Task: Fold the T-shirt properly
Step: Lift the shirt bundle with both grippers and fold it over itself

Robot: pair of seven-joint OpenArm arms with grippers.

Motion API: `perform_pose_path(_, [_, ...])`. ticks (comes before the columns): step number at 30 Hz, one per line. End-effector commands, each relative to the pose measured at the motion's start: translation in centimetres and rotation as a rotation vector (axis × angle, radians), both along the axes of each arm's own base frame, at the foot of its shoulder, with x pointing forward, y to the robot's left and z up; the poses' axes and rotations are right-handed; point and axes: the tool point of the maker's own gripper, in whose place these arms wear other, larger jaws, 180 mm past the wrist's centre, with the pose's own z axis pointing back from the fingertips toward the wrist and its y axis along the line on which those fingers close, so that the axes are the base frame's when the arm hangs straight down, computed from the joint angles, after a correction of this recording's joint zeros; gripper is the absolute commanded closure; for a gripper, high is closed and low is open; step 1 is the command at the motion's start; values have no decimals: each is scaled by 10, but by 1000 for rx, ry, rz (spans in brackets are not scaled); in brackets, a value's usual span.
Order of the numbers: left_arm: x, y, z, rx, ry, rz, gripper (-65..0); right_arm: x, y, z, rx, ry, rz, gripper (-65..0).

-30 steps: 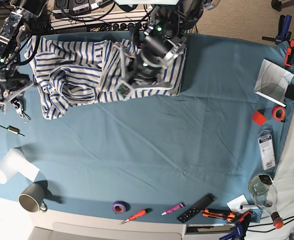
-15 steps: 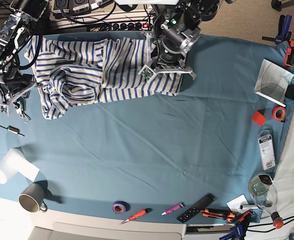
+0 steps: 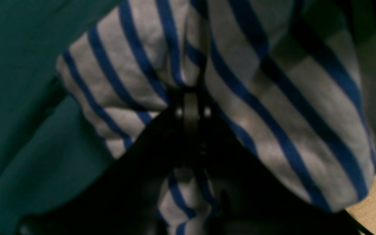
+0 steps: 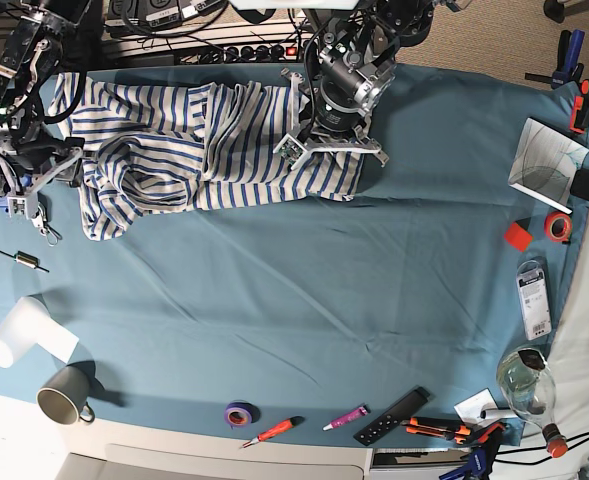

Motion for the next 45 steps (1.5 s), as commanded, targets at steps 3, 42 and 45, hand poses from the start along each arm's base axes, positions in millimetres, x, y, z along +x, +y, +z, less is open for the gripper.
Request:
perform_pose_path(3, [-16, 5, -14, 32, 92, 0, 0, 6, -6, -2, 30, -16, -12, -323])
perform_pose_path(42, [-17, -12, -9, -26, 105, 2, 0, 88, 28, 16, 399, -205, 106, 0])
perform_pose_path(45, [-16, -22, -3, -56, 106, 8, 0, 111, 22, 39, 369, -258, 89, 0])
